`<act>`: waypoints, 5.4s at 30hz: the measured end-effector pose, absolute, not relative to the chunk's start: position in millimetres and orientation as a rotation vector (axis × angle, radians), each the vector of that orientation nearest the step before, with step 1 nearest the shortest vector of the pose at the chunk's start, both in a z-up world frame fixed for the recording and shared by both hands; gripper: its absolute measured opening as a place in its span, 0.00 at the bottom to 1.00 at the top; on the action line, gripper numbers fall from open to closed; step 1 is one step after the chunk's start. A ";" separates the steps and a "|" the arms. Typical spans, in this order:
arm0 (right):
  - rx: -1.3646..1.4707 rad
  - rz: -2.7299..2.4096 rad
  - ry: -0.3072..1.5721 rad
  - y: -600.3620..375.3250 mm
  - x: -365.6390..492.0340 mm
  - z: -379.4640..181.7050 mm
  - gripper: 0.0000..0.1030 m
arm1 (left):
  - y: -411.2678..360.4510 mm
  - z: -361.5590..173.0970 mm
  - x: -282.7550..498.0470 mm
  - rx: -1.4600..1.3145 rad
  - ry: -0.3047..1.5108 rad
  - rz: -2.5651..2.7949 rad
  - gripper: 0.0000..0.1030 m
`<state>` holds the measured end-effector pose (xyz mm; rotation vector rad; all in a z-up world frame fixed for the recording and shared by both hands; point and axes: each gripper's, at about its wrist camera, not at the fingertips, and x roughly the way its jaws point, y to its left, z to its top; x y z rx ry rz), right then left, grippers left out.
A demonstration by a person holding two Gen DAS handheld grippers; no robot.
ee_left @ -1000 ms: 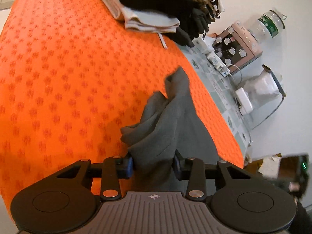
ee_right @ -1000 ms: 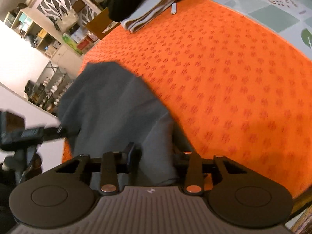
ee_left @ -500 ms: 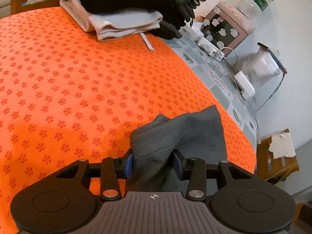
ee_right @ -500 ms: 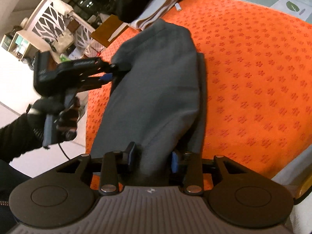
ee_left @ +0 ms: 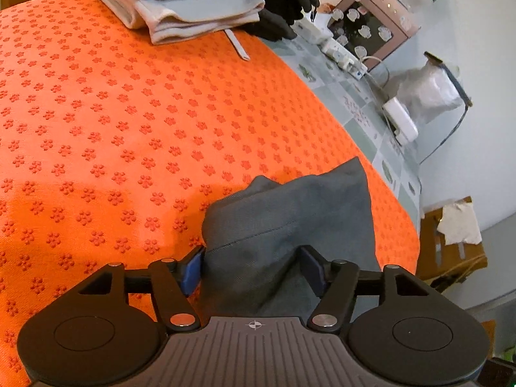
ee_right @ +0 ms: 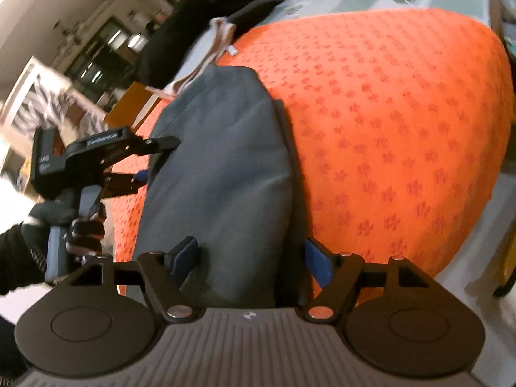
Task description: Fold clothes
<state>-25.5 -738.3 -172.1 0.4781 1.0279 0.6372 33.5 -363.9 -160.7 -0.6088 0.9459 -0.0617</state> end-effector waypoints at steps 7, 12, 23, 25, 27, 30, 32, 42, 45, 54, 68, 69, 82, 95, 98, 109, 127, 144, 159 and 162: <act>0.562 0.556 0.999 -734.5 -32.2 -174.7 0.75 | -359.5 -166.2 35.0 -0.627 0.971 -0.052 0.73; 0.587 0.486 0.960 -733.4 -28.5 -175.1 0.82 | -359.1 -167.9 36.9 -0.603 0.978 -0.060 0.74; 0.573 0.491 1.016 -717.2 -19.8 -172.1 0.73 | -356.5 -170.1 38.1 -0.624 0.977 -0.079 0.76; 0.622 0.483 1.017 -721.3 -19.4 -176.9 0.73 | -357.2 -170.6 38.8 -0.631 0.972 -0.084 0.77; 0.631 0.481 1.017 -722.0 -18.9 -178.3 0.73 | -359.1 -171.0 40.0 -0.627 0.966 -0.090 0.78; 0.622 0.473 1.024 -718.5 -16.4 -177.2 0.70 | -361.4 -171.4 44.2 -0.634 0.962 -0.110 0.79; 0.612 0.463 1.024 -717.6 -16.4 -177.2 0.60 | -362.7 -171.5 46.9 -0.621 0.959 -0.131 0.79; 0.579 0.330 0.941 -684.0 -41.8 -132.5 0.12 | -349.8 -152.0 46.8 -0.531 0.924 -0.343 0.39; 0.550 0.252 0.912 -657.8 -55.2 -111.2 0.12 | -336.8 -144.0 53.1 -0.504 0.919 -0.446 0.38; 0.576 0.157 0.794 -598.2 -70.5 -58.9 0.12 | -283.7 -89.4 61.1 -0.495 0.832 -0.527 0.38; 0.561 0.386 0.721 -520.2 15.6 4.2 0.12 | -174.5 -4.4 92.3 -0.467 0.670 -0.394 0.38; 0.566 0.390 0.712 -512.5 22.3 7.4 0.12 | -164.4 0.8 100.1 -0.466 0.658 -0.404 0.38; 0.510 0.446 0.687 -394.0 206.5 72.5 0.12 | -22.6 51.4 221.3 -0.527 0.546 -0.448 0.38; 0.373 0.541 0.828 -328.7 400.5 97.6 0.12 | 26.8 29.9 335.3 -0.641 0.625 -0.383 0.38; 0.361 0.548 0.865 -332.0 431.0 87.9 0.12 | 23.9 17.8 357.1 -0.644 0.659 -0.381 0.38; 0.396 0.546 0.867 -357.1 484.8 35.3 0.31 | 51.3 -45.9 387.9 -0.749 0.748 -0.299 0.54; 0.080 0.193 0.520 -307.8 370.4 99.4 0.45 | 44.3 17.6 375.2 -0.459 0.563 -0.420 0.66; 0.141 0.028 0.715 -304.1 409.2 -9.9 0.29 | 0.2 -21.5 412.8 -0.197 0.682 -0.476 0.66; 0.144 0.043 0.667 -307.5 392.9 2.1 0.34 | 19.2 -26.2 412.2 -0.323 0.696 -0.461 0.80; 0.140 0.047 0.653 -304.3 373.0 19.2 0.39 | 22.9 -12.2 396.9 -0.331 0.664 -0.472 0.85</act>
